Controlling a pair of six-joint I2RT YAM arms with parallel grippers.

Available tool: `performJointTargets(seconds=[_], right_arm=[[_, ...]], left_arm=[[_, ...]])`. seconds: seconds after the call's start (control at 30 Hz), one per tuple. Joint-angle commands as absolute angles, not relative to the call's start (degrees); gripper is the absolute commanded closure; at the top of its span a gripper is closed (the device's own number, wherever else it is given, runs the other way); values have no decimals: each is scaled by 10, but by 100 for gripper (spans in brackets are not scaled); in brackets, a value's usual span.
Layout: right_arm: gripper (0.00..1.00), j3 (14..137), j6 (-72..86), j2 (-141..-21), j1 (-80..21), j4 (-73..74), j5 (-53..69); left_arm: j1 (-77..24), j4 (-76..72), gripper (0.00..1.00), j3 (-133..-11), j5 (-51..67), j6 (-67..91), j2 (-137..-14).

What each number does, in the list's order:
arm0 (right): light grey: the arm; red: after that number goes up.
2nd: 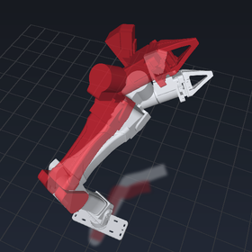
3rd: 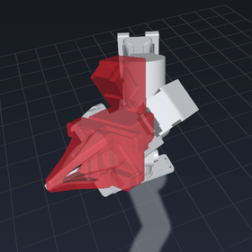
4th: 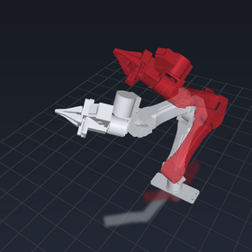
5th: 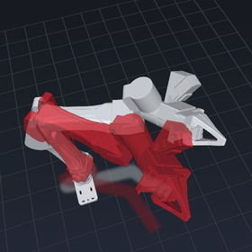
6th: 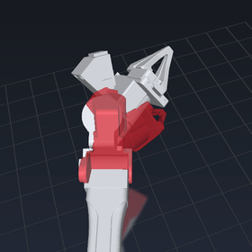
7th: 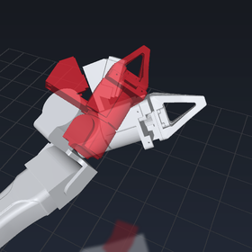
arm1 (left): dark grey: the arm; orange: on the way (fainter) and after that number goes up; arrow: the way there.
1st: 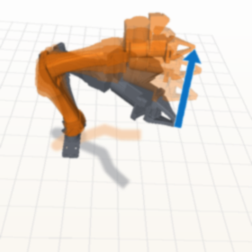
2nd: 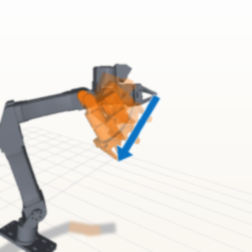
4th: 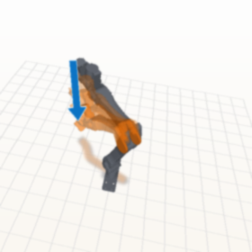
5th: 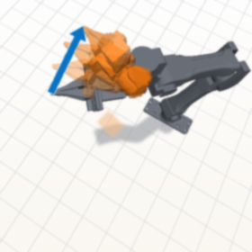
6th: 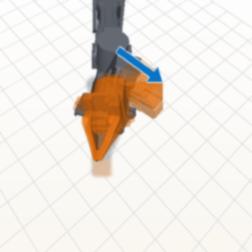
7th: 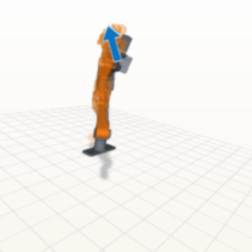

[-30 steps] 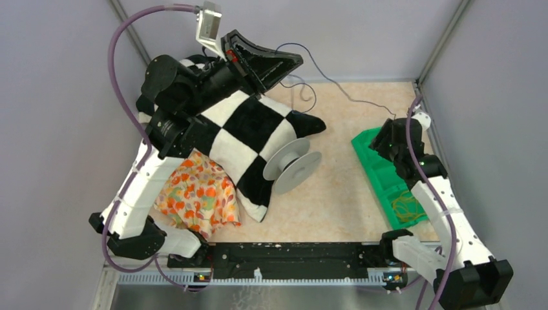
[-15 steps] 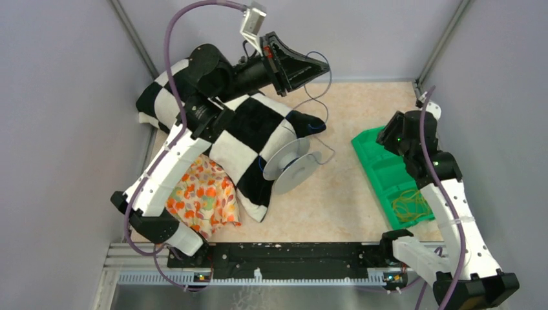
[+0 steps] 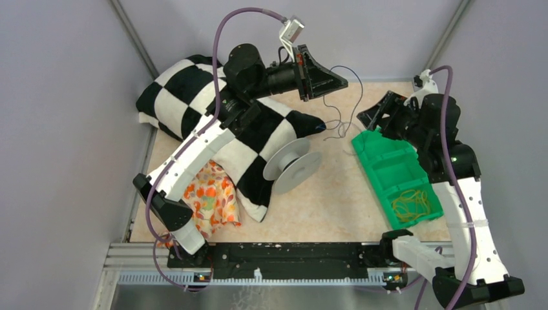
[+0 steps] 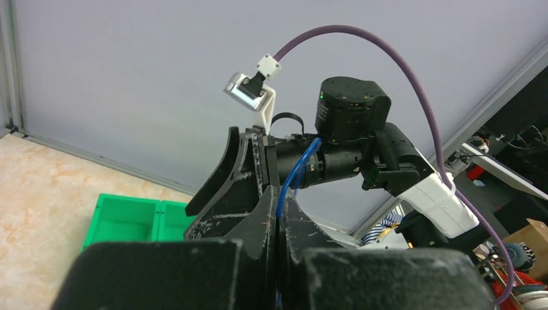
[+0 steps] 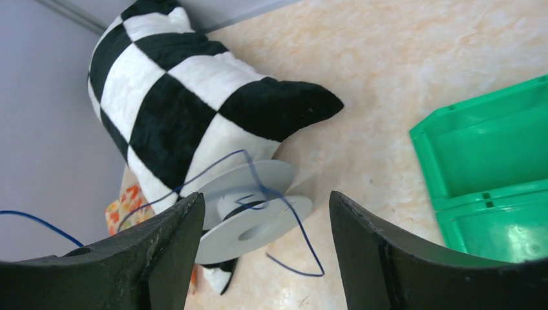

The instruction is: Wrap the cables

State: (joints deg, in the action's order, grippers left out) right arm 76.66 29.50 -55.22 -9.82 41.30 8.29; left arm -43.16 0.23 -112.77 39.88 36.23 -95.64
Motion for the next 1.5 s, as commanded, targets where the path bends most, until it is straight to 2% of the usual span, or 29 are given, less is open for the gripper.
performJointTargets(seconds=[0.0,0.23,0.73,1.17,1.47], right_arm=[[28,774,285,-566,-95,412,173],[23,722,272,-574,-98,389,273],[23,654,295,-565,-100,360,269],[40,607,318,-564,-100,319,274],[42,609,318,-565,-100,321,268]], left_arm=[[-434,-28,100,-1148,408,361,-931],[-434,-29,100,-1149,408,362,-931],[-434,-48,100,-1141,405,377,-937],[-434,-55,100,-1144,408,379,-936],[-434,-55,100,-1147,410,380,-939]])
